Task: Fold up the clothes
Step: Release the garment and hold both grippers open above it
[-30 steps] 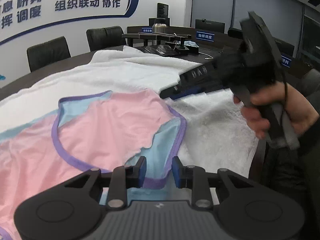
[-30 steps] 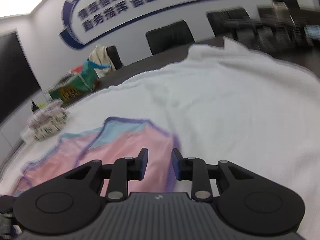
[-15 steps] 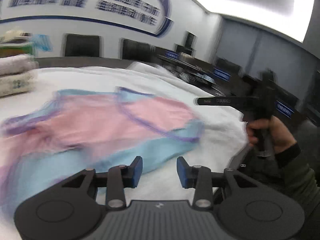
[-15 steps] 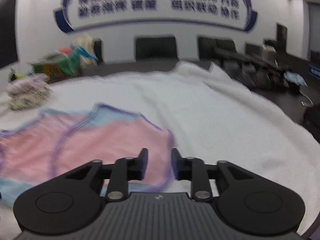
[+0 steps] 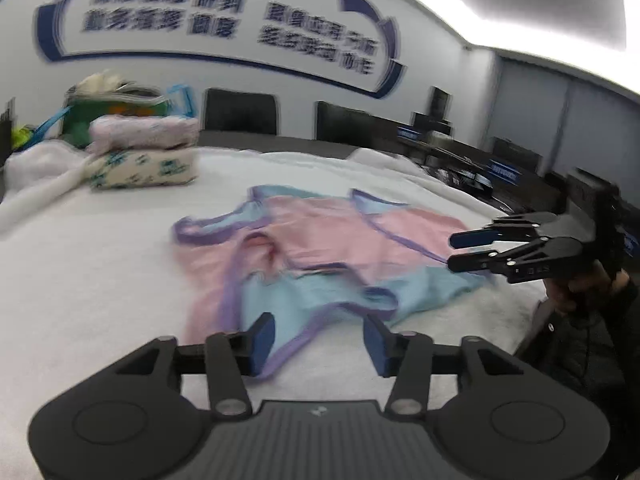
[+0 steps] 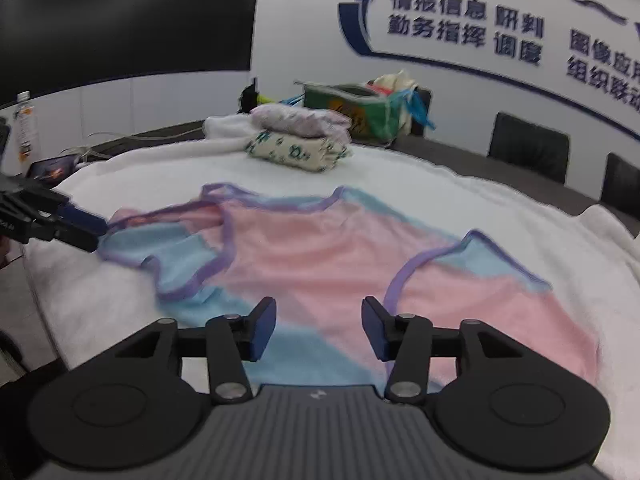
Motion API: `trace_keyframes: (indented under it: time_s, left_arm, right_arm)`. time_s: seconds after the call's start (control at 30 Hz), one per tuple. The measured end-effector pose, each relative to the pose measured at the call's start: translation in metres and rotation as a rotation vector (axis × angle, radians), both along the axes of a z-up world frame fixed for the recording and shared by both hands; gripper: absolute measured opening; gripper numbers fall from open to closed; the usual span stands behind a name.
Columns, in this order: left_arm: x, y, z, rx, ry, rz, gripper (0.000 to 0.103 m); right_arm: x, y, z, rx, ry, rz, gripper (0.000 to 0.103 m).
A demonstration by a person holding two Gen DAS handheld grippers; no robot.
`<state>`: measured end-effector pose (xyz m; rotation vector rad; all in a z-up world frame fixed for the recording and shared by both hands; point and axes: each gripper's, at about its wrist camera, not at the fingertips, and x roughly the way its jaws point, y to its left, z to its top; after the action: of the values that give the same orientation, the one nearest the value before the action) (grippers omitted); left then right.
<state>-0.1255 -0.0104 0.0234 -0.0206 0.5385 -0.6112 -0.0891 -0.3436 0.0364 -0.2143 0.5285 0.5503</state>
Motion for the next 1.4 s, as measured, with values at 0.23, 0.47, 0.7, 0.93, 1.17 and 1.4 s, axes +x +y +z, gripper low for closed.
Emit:
trace_keyframes:
  time_s: [0.23,0.47,0.7,0.93,1.17,1.4]
  left_arm:
    - [0.021,-0.017,-0.008,0.139,-0.028,-0.039,0.046]
    - [0.027,-0.003,-0.016,0.347,-0.083,-0.074,0.000]
    - [0.012,0.044,-0.008,0.250,-0.057,-0.016,0.005]
    - [-0.023,0.090,0.010,0.010,-0.095,0.135,0.036]
    - [-0.014,0.106,0.008,-0.044,-0.006,0.288,0.036]
    - [-0.008,0.115,0.003,-0.076,0.038,0.298,0.036]
  right_arm:
    - [-0.018,-0.008,-0.015,-0.069,0.025,0.021,0.057]
    - [-0.007,-0.029,-0.030,-0.003,0.107,0.009,0.027]
    - [-0.008,-0.025,-0.022,-0.056,0.120,-0.007,0.022]
    - [-0.016,0.017,0.015,0.021,0.001,0.139,0.025]
    - [0.017,0.095,-0.011,0.030,0.078,0.348,0.024]
    - [0.032,0.098,-0.011,0.065,0.188,0.427,0.023]
